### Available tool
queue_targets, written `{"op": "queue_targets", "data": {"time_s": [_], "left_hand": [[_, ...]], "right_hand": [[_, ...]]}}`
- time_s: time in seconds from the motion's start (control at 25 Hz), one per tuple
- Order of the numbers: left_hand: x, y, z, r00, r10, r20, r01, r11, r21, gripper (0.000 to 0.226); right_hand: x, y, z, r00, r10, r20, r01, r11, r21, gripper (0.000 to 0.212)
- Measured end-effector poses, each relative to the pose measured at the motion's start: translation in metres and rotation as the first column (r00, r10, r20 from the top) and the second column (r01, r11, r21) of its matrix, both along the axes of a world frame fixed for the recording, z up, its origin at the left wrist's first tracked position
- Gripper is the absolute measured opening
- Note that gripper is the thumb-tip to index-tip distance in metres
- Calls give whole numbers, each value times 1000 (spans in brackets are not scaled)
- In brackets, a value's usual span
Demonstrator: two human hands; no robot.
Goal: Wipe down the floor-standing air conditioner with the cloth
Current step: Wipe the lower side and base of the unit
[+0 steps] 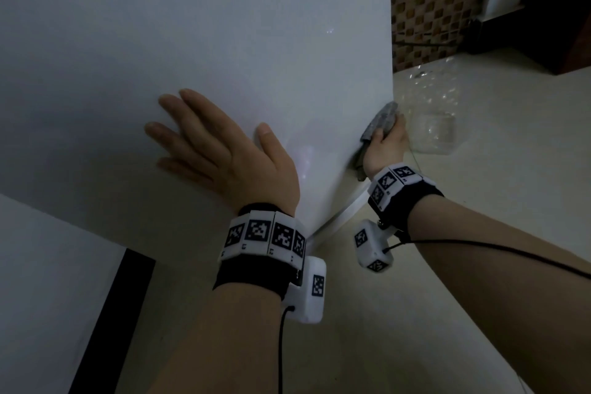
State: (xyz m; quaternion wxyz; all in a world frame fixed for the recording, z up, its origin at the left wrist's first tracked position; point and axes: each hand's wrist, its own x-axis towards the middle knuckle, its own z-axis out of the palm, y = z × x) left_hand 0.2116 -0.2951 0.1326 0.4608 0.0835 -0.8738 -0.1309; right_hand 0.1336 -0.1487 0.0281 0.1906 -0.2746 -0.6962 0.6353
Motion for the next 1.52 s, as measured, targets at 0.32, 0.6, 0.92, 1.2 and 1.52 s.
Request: {"op": "queue_targets", "data": {"time_s": [0.32,0.6,0.92,1.2,1.52], "left_hand": [[-1,1,1,1000,1,-9,-1,1000,11,84],[0,1,1,1000,18,-6,-18,1000,12,85],[4,1,2,1000,-1,-18,2,1000,22,79],[8,-7,5,997,-66,-35,67,997,28,75],[12,-13,12,995,-78,-58,81,995,50,77]], "right_hand": [[-2,2,15,975,16,-222,0,998,68,50],[-16,19,38,952,-30,-304,34,999,9,49],[-11,12,52,929,15,-369,42,989,145,51],[1,-5,53,862,120,-492,-20,979,204,48],[20,-24,51,825,161,-542,-49,975,215,38]]}}
